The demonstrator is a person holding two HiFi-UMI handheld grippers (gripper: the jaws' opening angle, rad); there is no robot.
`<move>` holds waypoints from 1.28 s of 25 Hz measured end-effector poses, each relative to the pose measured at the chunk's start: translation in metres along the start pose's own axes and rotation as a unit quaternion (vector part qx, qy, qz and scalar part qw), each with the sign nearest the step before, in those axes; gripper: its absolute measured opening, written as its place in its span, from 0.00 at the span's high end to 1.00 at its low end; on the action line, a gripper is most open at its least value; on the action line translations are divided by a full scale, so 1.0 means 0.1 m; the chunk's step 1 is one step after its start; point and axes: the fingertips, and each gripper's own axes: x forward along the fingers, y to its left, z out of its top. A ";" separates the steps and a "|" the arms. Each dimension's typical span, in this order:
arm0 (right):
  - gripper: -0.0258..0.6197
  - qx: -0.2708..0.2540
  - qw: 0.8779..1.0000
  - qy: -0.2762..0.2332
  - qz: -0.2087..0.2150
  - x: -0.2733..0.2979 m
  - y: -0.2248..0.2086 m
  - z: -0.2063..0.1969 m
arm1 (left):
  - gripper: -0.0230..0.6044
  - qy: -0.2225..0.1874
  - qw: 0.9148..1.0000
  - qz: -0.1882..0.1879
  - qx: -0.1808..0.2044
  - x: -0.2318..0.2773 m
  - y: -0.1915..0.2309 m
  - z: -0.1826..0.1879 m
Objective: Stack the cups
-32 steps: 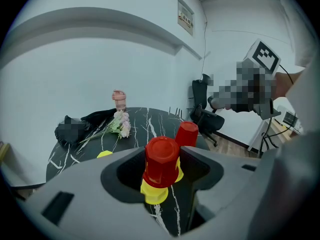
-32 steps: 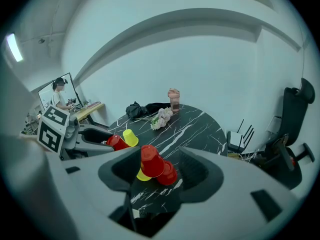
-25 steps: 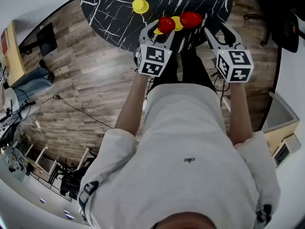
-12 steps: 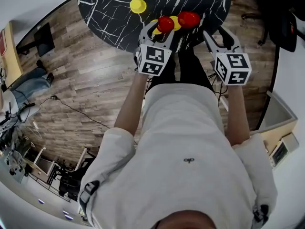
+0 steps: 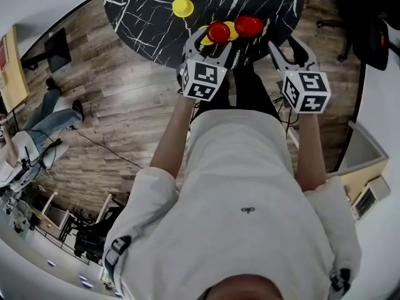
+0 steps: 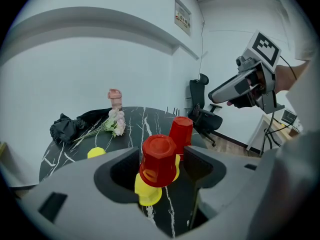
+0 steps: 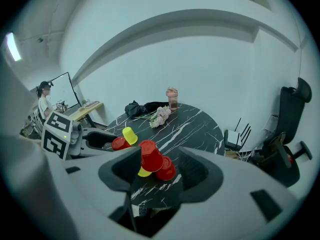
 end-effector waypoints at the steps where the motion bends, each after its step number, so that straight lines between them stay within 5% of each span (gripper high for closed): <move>1: 0.59 -0.001 1.000 -0.001 0.000 0.00 0.00 0.00 | 0.55 -0.006 1.000 -0.004 -0.004 -0.01 -0.01 0.01; 14: 0.59 -0.022 0.999 -0.021 0.011 0.03 0.17 0.24 | 0.54 -0.084 0.995 0.002 -0.045 -0.36 0.20 0.30; 32: 0.59 -0.038 0.999 -0.010 0.014 0.16 0.28 0.44 | 0.54 -0.063 0.993 0.060 -0.076 -0.25 1.03 0.12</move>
